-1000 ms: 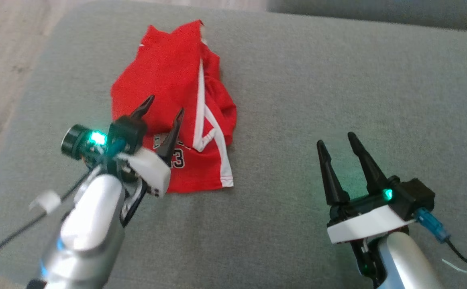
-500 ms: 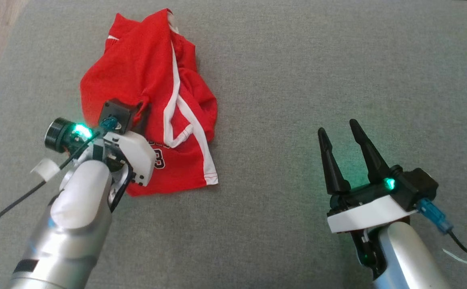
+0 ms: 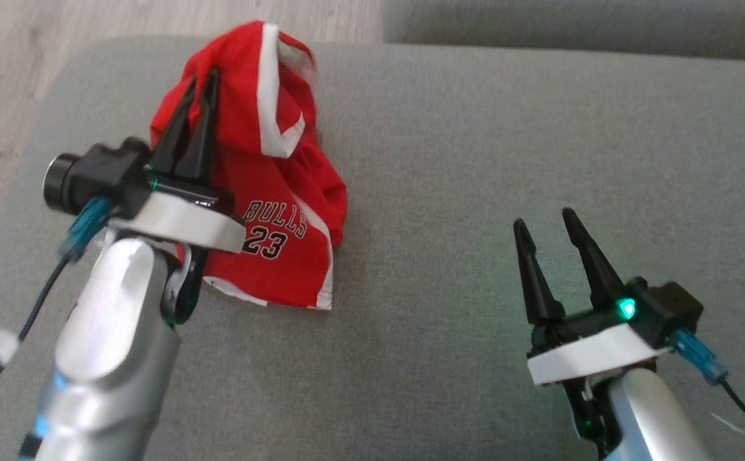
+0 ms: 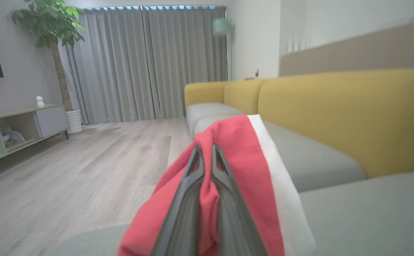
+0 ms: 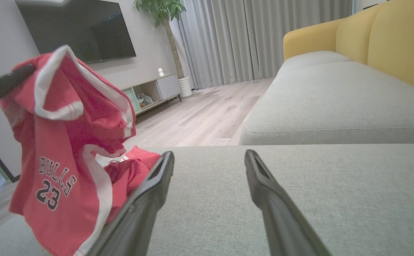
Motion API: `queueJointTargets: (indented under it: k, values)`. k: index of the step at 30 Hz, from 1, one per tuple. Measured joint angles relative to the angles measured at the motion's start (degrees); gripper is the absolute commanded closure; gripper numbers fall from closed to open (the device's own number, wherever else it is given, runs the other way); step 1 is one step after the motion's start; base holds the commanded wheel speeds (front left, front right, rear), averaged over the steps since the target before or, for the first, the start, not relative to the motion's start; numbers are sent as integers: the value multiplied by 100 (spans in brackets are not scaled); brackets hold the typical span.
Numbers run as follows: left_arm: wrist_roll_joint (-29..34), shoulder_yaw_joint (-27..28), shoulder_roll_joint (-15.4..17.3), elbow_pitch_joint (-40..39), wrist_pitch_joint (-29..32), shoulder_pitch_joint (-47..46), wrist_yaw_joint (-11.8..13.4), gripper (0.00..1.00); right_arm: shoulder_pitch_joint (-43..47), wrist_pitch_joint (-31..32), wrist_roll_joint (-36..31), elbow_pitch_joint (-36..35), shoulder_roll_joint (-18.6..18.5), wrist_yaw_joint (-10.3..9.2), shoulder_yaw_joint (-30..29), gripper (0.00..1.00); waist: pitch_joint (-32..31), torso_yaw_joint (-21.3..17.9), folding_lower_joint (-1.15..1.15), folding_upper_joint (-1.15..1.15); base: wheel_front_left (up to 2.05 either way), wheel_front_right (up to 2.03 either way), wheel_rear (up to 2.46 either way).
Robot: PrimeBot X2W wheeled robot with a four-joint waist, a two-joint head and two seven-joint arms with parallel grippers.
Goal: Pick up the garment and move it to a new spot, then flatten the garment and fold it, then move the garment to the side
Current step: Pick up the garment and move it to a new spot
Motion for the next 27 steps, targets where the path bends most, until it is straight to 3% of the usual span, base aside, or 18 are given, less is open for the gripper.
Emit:
queueJointTargets:
  k: [6, 12, 21, 27]
  values:
    - [-356, 12, -42, -1307, 390, 720, 62, 100, 96, 0, 55, 16, 1, 0, -172, 0, -192, -182, 0, 0, 0, 0, 0]
    - [-516, -241, -226, -1980, 837, 770, 96, 100, 53, 0, 114, -20, 1, 0, -194, 0, -136, -572, 0, 0, 0, 0, 0]
    - [-504, -735, -458, -1995, 1254, 201, 52, 100, -305, 0, 320, -126, -1, 0, -5, 0, 101, -1414, 1, 0, 0, 0, 0]
    - [-482, -869, -662, -1367, 1379, -685, 10, 100, -547, -1, 679, -269, -1, 0, 207, 0, 424, -2134, 1, 0, 0, 0, 0]
